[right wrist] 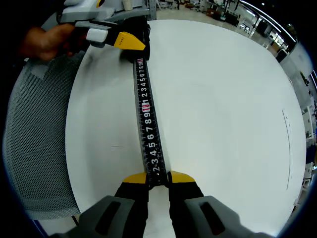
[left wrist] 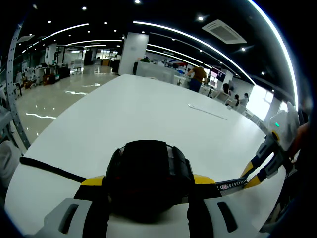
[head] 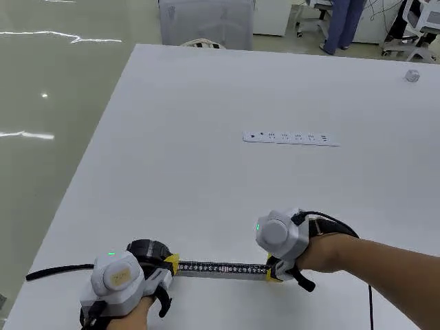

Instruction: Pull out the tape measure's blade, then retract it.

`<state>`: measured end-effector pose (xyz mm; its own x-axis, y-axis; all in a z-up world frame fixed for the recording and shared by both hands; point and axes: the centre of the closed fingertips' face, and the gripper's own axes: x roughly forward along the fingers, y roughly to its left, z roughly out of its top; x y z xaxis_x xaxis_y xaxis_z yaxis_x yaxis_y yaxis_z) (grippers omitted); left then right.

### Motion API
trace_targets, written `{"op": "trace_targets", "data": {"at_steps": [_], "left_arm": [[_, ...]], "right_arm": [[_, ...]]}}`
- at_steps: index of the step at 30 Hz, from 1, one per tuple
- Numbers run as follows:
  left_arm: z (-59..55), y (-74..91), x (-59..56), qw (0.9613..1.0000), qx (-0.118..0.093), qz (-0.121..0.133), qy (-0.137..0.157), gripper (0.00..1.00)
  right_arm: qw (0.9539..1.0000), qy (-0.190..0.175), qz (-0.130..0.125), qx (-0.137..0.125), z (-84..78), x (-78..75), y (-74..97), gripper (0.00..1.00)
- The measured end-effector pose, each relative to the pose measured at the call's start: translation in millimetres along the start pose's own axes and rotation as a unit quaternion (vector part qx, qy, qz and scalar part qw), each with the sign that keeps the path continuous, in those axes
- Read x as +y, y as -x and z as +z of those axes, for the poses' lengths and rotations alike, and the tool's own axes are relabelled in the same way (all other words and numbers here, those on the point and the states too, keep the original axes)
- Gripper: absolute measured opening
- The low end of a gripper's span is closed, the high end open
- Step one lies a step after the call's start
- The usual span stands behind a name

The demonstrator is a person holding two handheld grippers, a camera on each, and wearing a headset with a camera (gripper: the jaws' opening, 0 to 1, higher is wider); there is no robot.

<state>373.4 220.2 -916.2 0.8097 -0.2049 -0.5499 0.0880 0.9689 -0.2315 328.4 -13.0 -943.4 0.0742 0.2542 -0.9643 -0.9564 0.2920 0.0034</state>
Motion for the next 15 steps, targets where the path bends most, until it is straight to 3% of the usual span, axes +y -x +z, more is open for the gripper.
{"op": "trace_targets", "data": {"at_steps": [15], "left_arm": [[-0.4, 0.2, -0.4, 1.0000, 0.004, -0.001, 0.002, 0.61]], "right_arm": [[1.0000, 0.006, -0.001, 0.002, 4.7, 0.7, -0.8, 0.15]]}}
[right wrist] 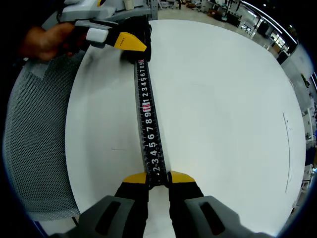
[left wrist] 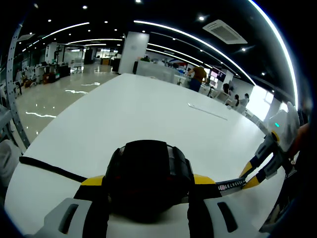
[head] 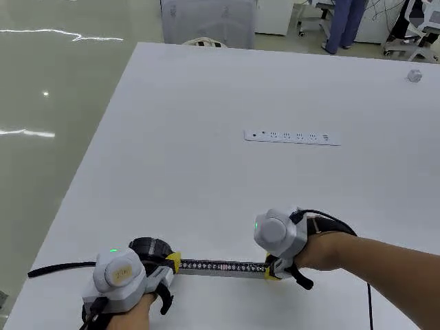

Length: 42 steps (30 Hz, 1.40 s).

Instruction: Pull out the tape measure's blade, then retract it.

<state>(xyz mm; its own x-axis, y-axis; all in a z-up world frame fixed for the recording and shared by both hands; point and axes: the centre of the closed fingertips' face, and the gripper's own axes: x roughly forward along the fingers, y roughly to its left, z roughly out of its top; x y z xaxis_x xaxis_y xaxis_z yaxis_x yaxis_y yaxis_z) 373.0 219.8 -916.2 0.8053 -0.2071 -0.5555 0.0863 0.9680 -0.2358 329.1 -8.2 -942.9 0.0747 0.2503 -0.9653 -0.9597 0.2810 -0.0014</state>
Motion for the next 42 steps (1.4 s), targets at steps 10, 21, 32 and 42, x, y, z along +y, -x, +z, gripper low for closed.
{"op": "trace_targets", "data": {"at_steps": [10, 21, 32, 42], "left_arm": [[-0.3, 0.0, -0.1, 1.0000, 0.000, -0.001, -0.006, 0.61], [-0.8, 0.3, -0.2, 1.0000, 0.003, -0.002, -0.006, 0.61], [-0.5, 0.3, 0.0, 1.0000, 0.004, -0.003, -0.006, 0.61], [-0.3, -0.1, 0.1, 1.0000, 0.003, -0.005, -0.004, 0.61]], "right_arm": [[0.9999, -0.007, 0.008, -0.001, 3.6, 0.7, -1.8, 0.15], [0.9999, -0.005, 0.009, -0.003, 8.6, 1.2, -3.0, 0.15], [0.9999, -0.003, 0.010, -0.004, 11.6, 1.1, -4.5, 0.15], [0.9999, 0.002, 0.011, -0.005, 18.1, 1.9, -5.5, 0.15]]}}
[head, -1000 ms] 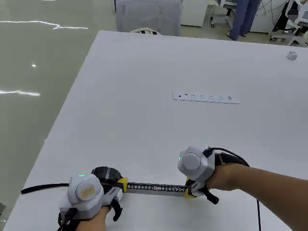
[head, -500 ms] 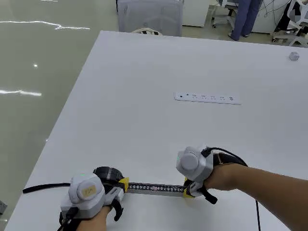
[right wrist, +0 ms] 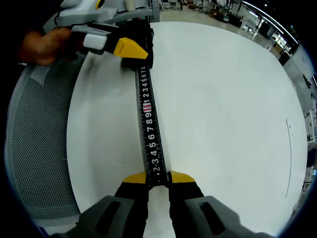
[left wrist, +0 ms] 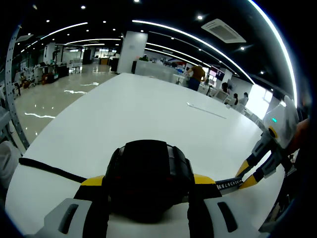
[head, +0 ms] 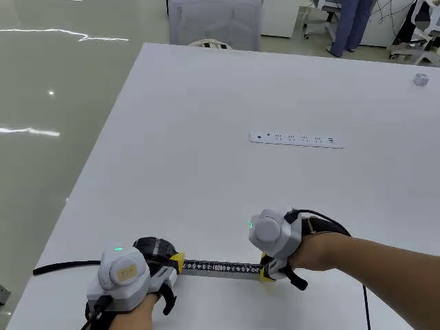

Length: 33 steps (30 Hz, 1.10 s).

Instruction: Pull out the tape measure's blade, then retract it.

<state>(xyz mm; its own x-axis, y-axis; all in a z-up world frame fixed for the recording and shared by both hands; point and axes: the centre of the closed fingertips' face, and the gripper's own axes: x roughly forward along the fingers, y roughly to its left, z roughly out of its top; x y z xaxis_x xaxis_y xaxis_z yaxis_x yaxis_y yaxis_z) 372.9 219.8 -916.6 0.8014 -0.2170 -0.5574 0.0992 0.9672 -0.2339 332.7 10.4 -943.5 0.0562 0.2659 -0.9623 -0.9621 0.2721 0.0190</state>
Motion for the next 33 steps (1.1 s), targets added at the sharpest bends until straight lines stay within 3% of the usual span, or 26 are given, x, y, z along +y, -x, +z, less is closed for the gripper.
{"op": "trace_targets", "data": {"at_steps": [33], "left_arm": [[-0.3, -0.6, 0.2, 0.9999, 0.004, -0.006, -0.007, 0.61]], "right_arm": [[0.9999, 0.008, 0.006, -0.006, 15.5, 2.7, -1.3, 0.15]]}}
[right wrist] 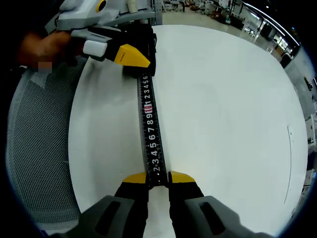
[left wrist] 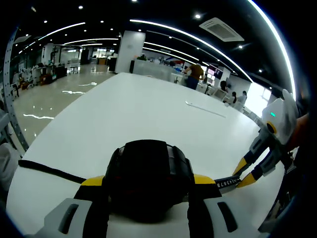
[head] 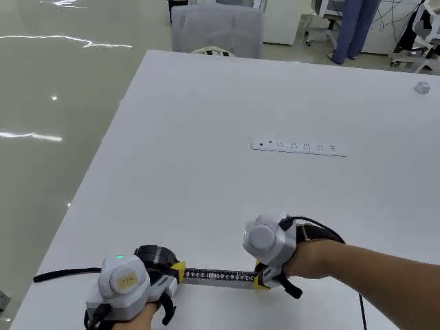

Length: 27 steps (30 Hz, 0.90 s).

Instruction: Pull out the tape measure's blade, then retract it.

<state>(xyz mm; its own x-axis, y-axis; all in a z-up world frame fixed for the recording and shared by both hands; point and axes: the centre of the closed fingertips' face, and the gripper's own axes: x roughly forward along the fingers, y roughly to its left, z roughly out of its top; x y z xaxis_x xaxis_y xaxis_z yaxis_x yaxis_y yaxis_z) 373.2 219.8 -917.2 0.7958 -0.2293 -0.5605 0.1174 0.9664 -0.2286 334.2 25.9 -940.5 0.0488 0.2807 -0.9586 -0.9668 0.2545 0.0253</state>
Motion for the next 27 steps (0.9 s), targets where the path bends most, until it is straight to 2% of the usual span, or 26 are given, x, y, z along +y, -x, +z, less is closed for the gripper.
{"op": "trace_targets", "data": {"at_steps": [6, 14, 25, 27], "left_arm": [[0.1, -0.3, 0.1, 1.0000, 0.001, -0.001, -0.001, 0.61], [0.2, -0.1, 0.3, 1.0000, -0.001, 0.000, -0.002, 0.61], [0.3, 0.1, 0.2, 1.0000, -0.001, 0.000, -0.002, 0.61], [-0.2, 0.1, -0.2, 1.0000, 0.001, -0.001, -0.001, 0.61]], "right_arm": [[1.0000, 0.000, 0.001, 0.000, 2.6, 0.1, -1.2, 0.15], [1.0000, 0.004, 0.004, -0.008, 14.8, 1.5, -2.7, 0.15], [0.9999, 0.006, 0.006, -0.009, 17.9, 1.6, -3.4, 0.15], [0.9999, 0.007, 0.007, -0.010, 23.2, 2.6, -4.7, 0.15]]}}
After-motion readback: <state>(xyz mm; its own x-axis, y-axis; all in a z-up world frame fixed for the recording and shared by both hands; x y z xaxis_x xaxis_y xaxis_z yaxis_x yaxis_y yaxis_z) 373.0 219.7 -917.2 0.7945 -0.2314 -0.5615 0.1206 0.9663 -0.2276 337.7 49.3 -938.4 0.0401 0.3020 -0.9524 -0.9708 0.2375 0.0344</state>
